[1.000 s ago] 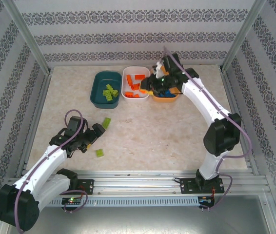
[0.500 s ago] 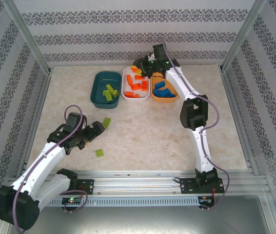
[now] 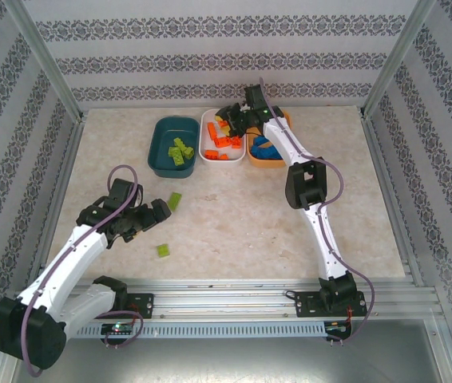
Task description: Sort the legos into containers by color
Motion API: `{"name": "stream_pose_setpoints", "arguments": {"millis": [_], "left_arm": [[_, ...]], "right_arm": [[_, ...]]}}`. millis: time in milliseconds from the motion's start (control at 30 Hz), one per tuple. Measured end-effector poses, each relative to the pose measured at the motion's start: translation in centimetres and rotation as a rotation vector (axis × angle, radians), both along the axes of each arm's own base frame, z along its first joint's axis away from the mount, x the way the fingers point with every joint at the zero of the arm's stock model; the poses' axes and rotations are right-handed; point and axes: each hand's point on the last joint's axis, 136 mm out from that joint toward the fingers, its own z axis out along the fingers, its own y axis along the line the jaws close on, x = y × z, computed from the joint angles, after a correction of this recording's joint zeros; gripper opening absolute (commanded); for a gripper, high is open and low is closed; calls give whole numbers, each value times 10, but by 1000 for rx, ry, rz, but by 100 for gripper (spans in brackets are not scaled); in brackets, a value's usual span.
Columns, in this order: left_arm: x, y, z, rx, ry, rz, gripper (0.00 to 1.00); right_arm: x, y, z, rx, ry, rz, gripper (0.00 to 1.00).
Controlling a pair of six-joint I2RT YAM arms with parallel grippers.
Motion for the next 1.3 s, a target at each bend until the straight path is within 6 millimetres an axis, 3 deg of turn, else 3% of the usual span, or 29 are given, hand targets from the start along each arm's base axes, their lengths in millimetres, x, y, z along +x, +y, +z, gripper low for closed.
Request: {"name": "stream_pose_setpoints", "arguments": {"millis": [133,367,467,567,700,833,933,1000,1100,1300], "left_arm": [[2,0,-4,8,21,-6,100],[11,1,-2,17,29,-26,100],[14,0,-1,21,29,-47,100],[17,0,-2,36,41,-75,100],[22,-2,-7,68,91,-124,100],[30,-2,-13,114,150,-186,98],[41,-3,-14,165,174,-247,98],[52,-6,-13,197,181,-291,98],[72,-10,-17,239,188,-354,98],[93,-18,-34,290,225,-446,91]], "right_arm": [[2,1,5,11,-4,-7,62],[3,1,8,16,-13,-8,63],[2,2,20,23,-30,-3,64],[-4,2,47,29,-72,22,64],[-26,3,103,22,-169,95,64],[-70,1,161,-14,-277,192,64],[-111,-5,183,-56,-325,258,64],[-137,-11,185,-83,-330,293,64],[-170,-25,170,-125,-306,332,64],[-218,-66,99,-203,-146,350,64]]}}
